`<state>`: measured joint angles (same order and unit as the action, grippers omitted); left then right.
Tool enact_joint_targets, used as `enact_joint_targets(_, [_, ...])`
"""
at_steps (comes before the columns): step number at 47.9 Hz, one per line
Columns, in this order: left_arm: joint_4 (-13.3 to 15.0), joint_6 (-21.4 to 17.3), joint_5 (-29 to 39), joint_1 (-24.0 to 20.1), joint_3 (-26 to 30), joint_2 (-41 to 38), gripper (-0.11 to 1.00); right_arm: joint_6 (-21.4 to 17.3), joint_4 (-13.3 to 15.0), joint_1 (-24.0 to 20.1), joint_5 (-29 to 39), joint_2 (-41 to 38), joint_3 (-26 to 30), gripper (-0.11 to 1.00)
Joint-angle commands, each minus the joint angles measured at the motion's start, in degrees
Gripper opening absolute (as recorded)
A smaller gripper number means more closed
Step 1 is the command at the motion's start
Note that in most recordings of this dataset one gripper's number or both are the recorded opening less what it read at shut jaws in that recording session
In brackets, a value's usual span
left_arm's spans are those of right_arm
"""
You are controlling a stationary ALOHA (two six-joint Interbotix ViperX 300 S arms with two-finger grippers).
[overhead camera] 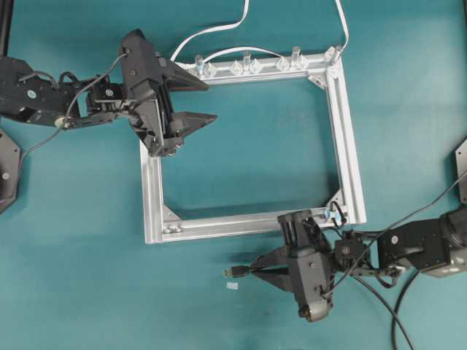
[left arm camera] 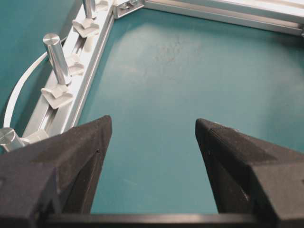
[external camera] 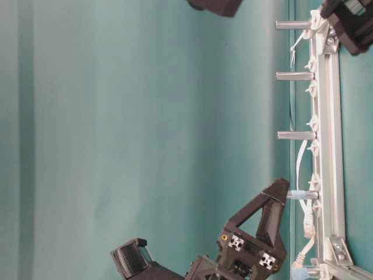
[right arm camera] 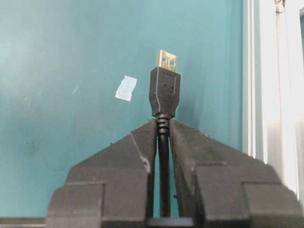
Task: Insert the wire through the string loop located on the right side.
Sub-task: 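Lift the cable with the right gripper and move it rightward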
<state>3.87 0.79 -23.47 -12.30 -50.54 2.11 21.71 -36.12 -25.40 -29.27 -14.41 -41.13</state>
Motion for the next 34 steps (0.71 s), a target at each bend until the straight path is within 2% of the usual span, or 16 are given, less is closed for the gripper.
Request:
enact_joint_targets(1, [-0.2, 0.3, -0.3, 0.2, 1.1, 1.4, 0.72, 0.1, 0.2, 0.2, 0.0, 2.0, 0.7, 0.11])
enact_joint_targets(34, [-0.2, 0.3, -0.3, 0.2, 0.8, 1.5, 0.72, 0.1, 0.2, 0.2, 0.0, 2.2, 0.1, 0.11])
